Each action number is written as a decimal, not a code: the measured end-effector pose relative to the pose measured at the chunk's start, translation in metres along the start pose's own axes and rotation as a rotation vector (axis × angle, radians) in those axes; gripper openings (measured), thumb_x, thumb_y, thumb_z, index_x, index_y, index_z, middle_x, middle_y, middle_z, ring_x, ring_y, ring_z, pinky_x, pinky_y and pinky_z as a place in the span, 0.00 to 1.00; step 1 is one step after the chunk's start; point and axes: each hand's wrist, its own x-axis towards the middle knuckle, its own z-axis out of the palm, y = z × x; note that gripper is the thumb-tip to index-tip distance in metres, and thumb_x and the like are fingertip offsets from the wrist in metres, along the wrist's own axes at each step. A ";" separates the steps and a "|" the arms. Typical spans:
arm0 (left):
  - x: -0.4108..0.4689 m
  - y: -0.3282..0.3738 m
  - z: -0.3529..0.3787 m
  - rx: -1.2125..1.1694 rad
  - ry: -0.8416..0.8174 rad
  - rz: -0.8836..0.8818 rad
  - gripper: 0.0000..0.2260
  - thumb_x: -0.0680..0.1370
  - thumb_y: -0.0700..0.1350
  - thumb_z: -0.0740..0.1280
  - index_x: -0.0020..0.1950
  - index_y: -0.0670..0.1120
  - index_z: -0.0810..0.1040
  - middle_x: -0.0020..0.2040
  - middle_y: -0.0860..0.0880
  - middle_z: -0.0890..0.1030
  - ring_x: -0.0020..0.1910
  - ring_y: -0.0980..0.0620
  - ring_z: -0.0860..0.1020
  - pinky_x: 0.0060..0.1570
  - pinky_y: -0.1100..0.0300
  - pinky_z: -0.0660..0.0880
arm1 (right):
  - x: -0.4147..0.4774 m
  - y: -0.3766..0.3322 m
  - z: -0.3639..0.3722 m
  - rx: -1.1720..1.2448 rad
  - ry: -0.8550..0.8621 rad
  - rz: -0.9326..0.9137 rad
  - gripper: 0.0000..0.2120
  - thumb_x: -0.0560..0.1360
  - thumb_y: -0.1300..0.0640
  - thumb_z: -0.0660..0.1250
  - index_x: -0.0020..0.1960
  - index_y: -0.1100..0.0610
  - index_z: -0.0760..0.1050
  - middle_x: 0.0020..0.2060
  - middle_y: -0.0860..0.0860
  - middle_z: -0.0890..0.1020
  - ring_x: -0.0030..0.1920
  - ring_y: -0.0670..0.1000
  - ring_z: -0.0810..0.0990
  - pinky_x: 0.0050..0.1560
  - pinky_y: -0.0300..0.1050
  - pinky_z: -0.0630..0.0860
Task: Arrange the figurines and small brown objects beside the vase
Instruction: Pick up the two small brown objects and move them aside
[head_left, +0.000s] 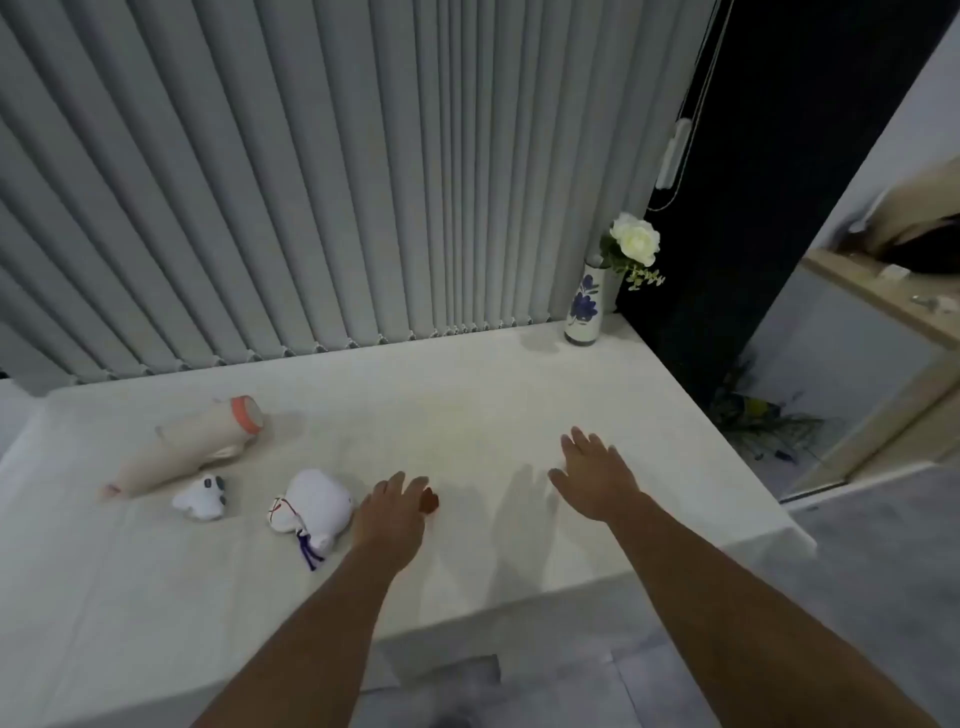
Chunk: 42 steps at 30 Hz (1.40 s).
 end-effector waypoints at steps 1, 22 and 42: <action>-0.001 -0.003 0.002 0.008 -0.021 -0.005 0.22 0.79 0.43 0.57 0.73 0.52 0.61 0.76 0.45 0.61 0.72 0.44 0.64 0.68 0.50 0.65 | 0.000 0.004 0.003 -0.017 -0.009 0.030 0.29 0.80 0.47 0.52 0.76 0.59 0.52 0.78 0.55 0.52 0.77 0.57 0.53 0.75 0.56 0.53; 0.035 -0.042 0.041 -0.299 0.102 0.185 0.18 0.76 0.41 0.65 0.65 0.50 0.72 0.60 0.52 0.78 0.58 0.49 0.77 0.56 0.54 0.76 | 0.037 0.017 0.060 0.236 0.205 0.390 0.18 0.75 0.65 0.57 0.64 0.57 0.66 0.57 0.58 0.74 0.56 0.59 0.72 0.51 0.50 0.72; 0.059 0.031 0.039 -0.492 0.201 -0.031 0.11 0.75 0.38 0.67 0.57 0.45 0.76 0.54 0.48 0.77 0.44 0.53 0.77 0.43 0.64 0.70 | 0.023 0.018 0.068 0.737 0.481 0.195 0.14 0.76 0.66 0.63 0.59 0.55 0.76 0.58 0.49 0.79 0.56 0.48 0.79 0.57 0.41 0.75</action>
